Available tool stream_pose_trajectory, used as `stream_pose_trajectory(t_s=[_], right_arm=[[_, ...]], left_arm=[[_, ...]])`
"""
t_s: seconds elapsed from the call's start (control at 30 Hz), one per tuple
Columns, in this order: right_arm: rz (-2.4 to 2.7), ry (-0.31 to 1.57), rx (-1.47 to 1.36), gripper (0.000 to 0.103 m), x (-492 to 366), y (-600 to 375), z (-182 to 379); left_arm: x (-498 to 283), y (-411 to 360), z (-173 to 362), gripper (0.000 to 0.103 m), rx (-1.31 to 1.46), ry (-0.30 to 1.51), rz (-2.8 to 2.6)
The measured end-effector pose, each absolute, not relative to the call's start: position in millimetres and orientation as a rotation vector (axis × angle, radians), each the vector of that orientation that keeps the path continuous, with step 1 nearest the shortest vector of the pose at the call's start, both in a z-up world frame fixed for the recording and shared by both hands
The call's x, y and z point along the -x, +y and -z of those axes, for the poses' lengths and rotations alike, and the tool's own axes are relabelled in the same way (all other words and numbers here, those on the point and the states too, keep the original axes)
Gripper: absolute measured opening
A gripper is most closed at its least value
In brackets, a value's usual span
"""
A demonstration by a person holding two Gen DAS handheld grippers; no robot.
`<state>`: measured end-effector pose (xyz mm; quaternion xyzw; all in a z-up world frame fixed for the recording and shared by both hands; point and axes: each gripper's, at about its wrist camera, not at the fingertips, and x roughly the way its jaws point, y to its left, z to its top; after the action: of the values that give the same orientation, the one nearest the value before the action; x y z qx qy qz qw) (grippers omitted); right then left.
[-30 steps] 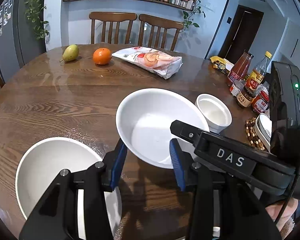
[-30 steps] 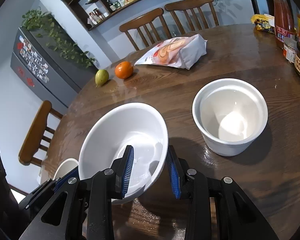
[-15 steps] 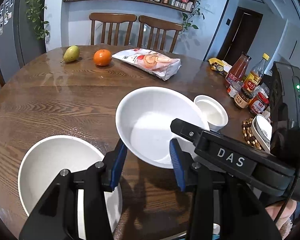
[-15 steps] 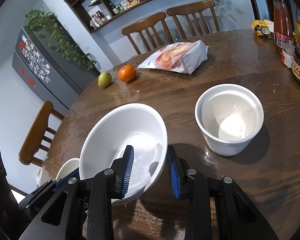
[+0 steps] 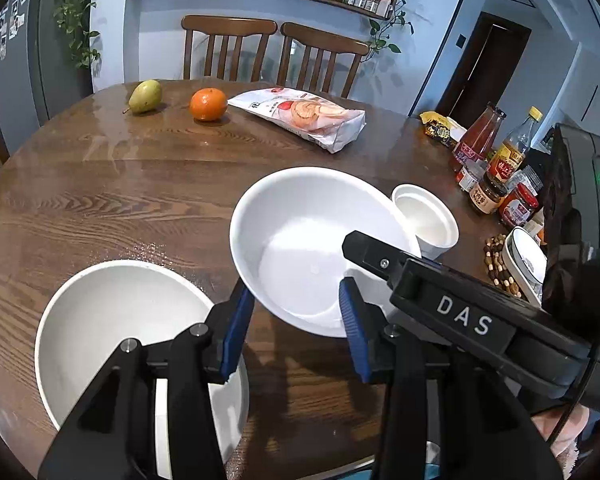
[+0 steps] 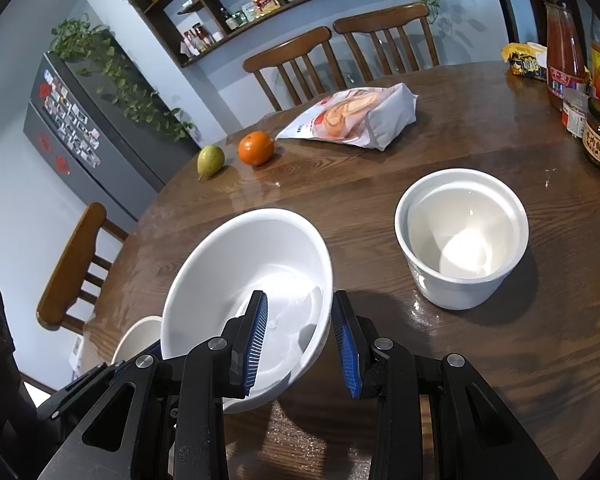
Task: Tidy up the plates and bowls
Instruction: 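Lift the medium white bowl with the left tool and carry it over the large bowl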
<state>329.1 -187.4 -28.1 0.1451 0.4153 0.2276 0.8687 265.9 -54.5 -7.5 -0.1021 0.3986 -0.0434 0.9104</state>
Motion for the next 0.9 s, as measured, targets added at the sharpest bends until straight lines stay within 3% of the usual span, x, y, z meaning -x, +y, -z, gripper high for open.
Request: stream_pose_trajectory(t_s=[0.9], right_arm=[[-0.496, 0.813, -0.289, 0.037, -318.7, -178.6, 21.2]], left_arm=[[-255.7, -46.4, 1.2, 0.041, 0.218, 0.799, 0.081]])
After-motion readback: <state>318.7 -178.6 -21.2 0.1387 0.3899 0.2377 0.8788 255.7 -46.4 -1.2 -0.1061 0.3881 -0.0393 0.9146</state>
